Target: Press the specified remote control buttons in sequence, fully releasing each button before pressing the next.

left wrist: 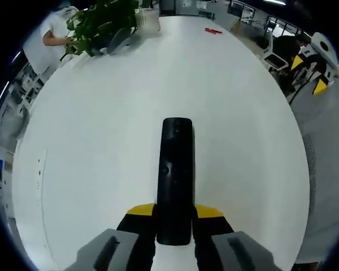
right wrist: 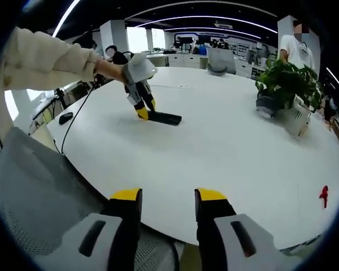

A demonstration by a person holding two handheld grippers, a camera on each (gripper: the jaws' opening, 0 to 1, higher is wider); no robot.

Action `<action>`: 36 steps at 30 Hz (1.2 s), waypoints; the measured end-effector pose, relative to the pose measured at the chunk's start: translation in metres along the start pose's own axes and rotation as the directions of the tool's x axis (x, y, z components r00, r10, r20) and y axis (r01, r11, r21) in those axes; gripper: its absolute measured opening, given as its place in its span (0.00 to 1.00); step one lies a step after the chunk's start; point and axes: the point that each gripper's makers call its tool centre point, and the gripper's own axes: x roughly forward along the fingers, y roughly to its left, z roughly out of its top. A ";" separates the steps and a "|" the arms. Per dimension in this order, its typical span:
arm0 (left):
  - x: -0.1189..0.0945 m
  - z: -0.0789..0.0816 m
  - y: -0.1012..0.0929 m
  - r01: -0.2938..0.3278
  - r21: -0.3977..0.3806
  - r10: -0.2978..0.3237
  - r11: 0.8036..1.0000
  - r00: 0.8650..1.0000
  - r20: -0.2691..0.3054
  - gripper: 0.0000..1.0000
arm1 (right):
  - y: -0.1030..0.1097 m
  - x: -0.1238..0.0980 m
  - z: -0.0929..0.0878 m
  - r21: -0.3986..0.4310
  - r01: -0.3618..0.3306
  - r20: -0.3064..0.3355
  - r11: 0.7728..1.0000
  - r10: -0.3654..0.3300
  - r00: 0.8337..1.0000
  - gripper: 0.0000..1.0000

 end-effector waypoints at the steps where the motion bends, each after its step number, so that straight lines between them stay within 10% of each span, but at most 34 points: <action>1: 0.000 0.000 -0.001 0.001 -0.001 -0.001 1.000 1.000 -0.001 0.24 | 0.000 0.000 0.000 0.000 0.000 0.001 1.000 0.000 1.000 0.38; 36: -0.006 -0.020 -0.067 0.023 0.009 -0.024 1.000 1.000 0.016 0.24 | 0.006 0.001 0.000 -0.005 -0.028 -0.008 1.000 0.028 1.000 0.36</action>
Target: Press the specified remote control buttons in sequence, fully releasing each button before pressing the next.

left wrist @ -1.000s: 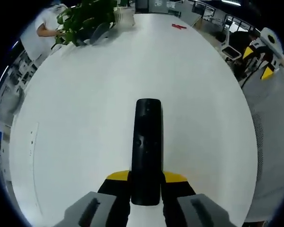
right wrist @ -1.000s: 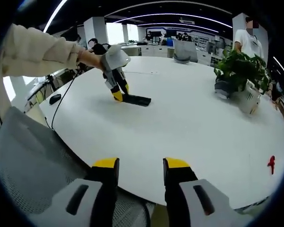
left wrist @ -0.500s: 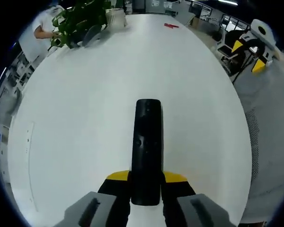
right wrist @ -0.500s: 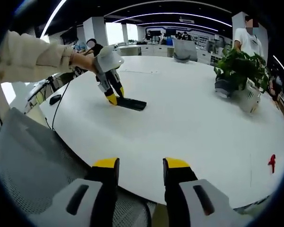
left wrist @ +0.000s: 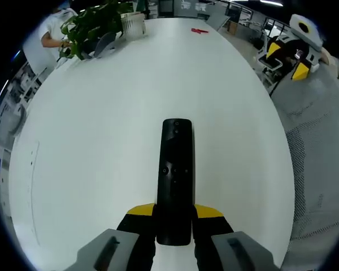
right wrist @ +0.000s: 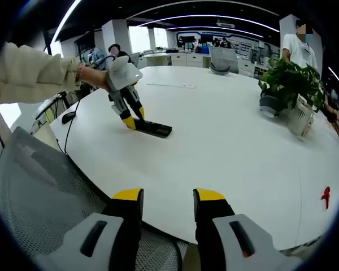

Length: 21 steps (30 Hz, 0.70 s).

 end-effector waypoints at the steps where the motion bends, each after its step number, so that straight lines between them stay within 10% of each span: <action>1: 0.000 -0.001 -0.002 -0.001 -0.002 0.001 1.000 1.000 0.000 0.24 | 0.001 0.000 0.000 -0.004 -0.003 -0.001 1.000 0.003 1.000 0.36; 21: -0.001 -0.016 -0.051 -0.026 -0.054 0.026 0.998 1.000 0.006 0.24 | 0.013 0.000 0.005 -0.046 -0.056 0.017 0.997 0.056 0.998 0.31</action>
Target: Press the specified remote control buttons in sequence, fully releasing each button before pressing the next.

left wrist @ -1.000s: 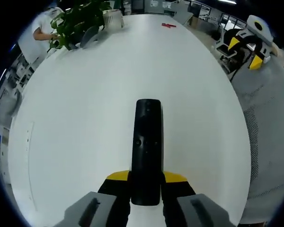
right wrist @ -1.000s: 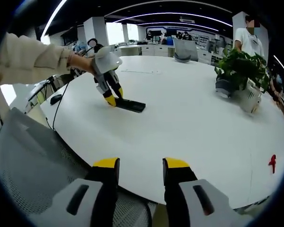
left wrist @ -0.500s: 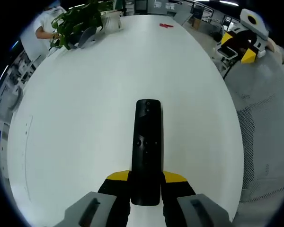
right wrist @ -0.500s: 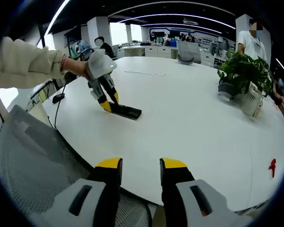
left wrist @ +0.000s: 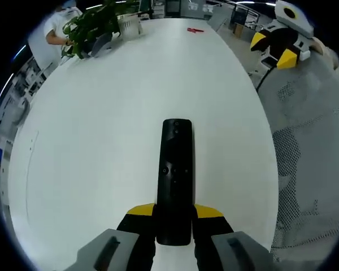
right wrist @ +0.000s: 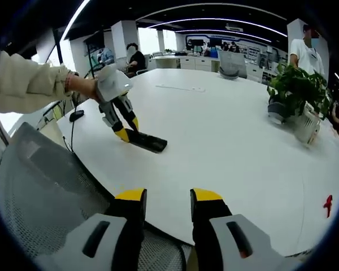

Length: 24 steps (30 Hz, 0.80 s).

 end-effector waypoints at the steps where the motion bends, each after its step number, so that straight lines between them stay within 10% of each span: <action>1: 0.000 -0.001 -0.004 0.001 -0.010 -0.001 1.000 1.000 0.000 0.24 | 0.000 0.000 0.000 -0.001 -0.001 -0.002 1.000 0.001 1.000 0.32; 24: -0.004 -0.012 -0.066 -0.043 -0.073 0.049 0.996 0.996 0.074 0.24 | 0.006 0.000 0.000 -0.002 -0.027 0.001 1.000 0.027 1.000 0.30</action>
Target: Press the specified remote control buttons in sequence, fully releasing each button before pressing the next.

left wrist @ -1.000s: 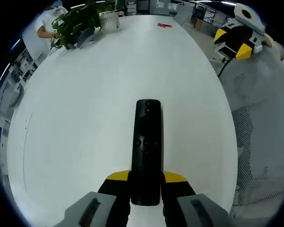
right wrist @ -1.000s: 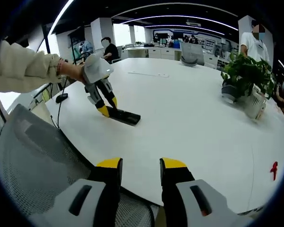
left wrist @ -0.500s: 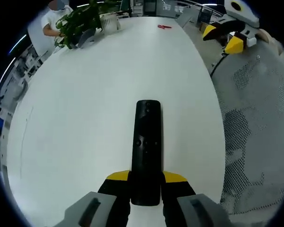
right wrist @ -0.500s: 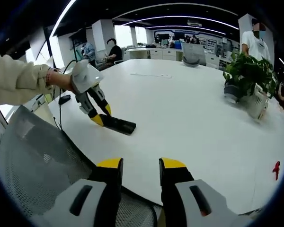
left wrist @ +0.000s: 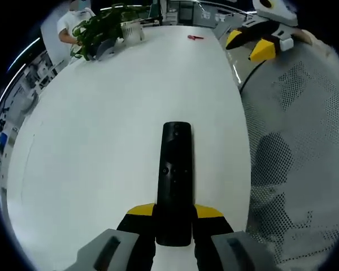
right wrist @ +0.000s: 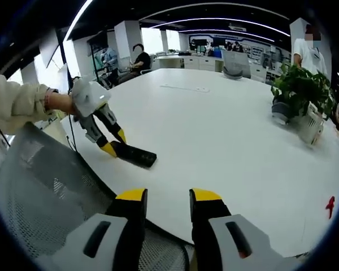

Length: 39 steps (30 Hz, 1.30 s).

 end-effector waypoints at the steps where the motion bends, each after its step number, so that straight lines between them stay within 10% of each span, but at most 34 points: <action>1: 0.000 0.000 -0.002 0.000 -0.001 0.000 1.000 1.000 0.003 0.24 | 0.001 0.000 -0.001 -0.001 -0.002 -0.003 1.000 0.002 1.000 0.30; 24: -0.002 -0.004 -0.041 0.002 0.001 -0.002 1.000 0.997 0.072 0.24 | 0.005 0.004 -0.016 -0.030 -0.023 -0.100 0.999 0.020 0.995 0.28; 31: -0.002 -0.005 -0.040 0.007 0.024 -0.009 1.000 0.995 0.095 0.24 | 0.028 0.006 -0.016 -0.154 -0.142 -0.185 0.978 0.113 0.976 0.39; 39: -0.003 -0.005 -0.041 0.019 0.056 -0.025 0.998 0.994 0.105 0.24 | 0.026 0.015 0.027 -0.245 -0.187 -0.203 0.951 0.138 0.969 0.18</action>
